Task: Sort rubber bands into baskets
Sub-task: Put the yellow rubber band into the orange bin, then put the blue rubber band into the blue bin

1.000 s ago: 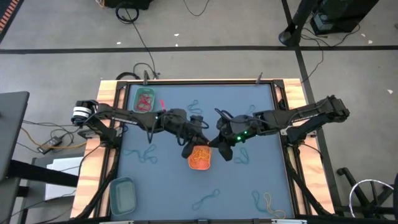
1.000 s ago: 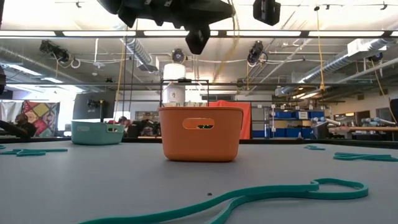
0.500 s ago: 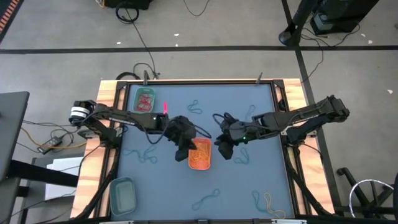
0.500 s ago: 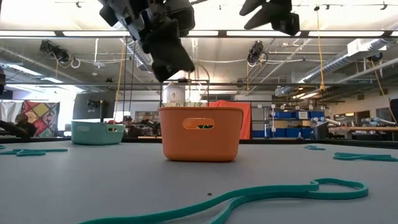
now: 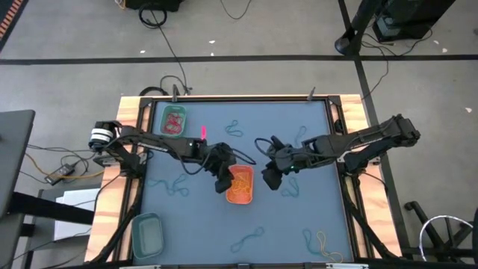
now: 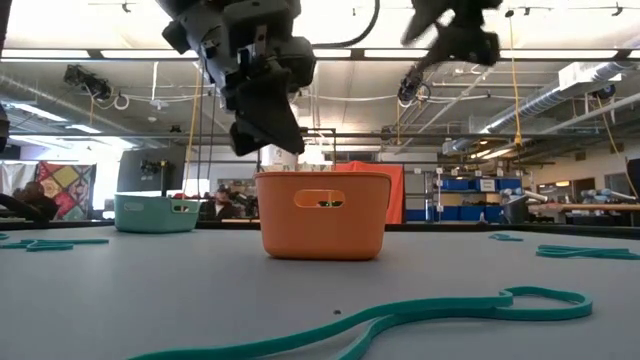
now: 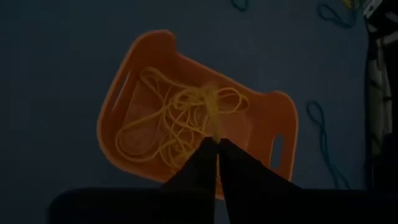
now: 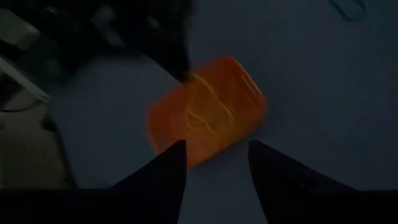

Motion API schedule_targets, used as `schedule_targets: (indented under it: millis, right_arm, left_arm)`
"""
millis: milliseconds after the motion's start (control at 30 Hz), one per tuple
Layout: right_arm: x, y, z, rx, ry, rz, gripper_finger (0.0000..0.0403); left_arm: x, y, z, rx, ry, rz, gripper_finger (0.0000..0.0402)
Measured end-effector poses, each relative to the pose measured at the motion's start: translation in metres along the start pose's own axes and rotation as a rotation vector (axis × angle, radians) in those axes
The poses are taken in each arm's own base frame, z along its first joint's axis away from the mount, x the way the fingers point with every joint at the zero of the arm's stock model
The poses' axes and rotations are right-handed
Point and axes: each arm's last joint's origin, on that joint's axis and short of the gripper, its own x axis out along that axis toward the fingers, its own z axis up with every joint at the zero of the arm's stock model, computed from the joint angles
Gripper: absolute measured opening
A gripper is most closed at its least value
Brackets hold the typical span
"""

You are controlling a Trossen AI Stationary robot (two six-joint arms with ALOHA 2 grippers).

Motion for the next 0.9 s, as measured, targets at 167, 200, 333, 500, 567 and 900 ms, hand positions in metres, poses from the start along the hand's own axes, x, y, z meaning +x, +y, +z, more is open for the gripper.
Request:
schedule_targets:
  millis: [167, 200, 333, 500, 567, 900]
  right_arm:
    - [0.015, -0.014, -0.025, 0.011, 0.107, -0.076, 0.0184]
    - [0.018, -0.016, -0.031, 0.008, 0.124, -0.086, 0.0184]
    - [0.026, -0.022, -0.049, 0.016, 0.167, -0.11, 0.0184]
    - [0.032, -0.028, -0.064, 0.039, 0.201, -0.145, 0.0184]
    - [0.033, -0.029, -0.068, 0.034, 0.216, -0.149, 0.0184]
    - [0.055, -0.058, -0.112, 0.042, 0.337, -0.199, 0.0178]
  left_arm:
    - [0.001, 0.0, 0.0, -0.026, 0.004, 0.002, 0.0084]
    - [0.001, 0.0, 0.0, -0.026, 0.003, 0.002, 0.0098]
    - [0.0, 0.001, 0.0, -0.028, 0.005, 0.004, 0.0157]
    - [-0.008, 0.006, 0.004, -0.116, -0.017, 0.007, 0.0186]
    - [-0.02, 0.004, 0.008, -0.118, -0.058, 0.0, 0.0184]
    - [-0.074, -0.004, 0.014, -0.084, -0.242, 0.084, 0.0164]
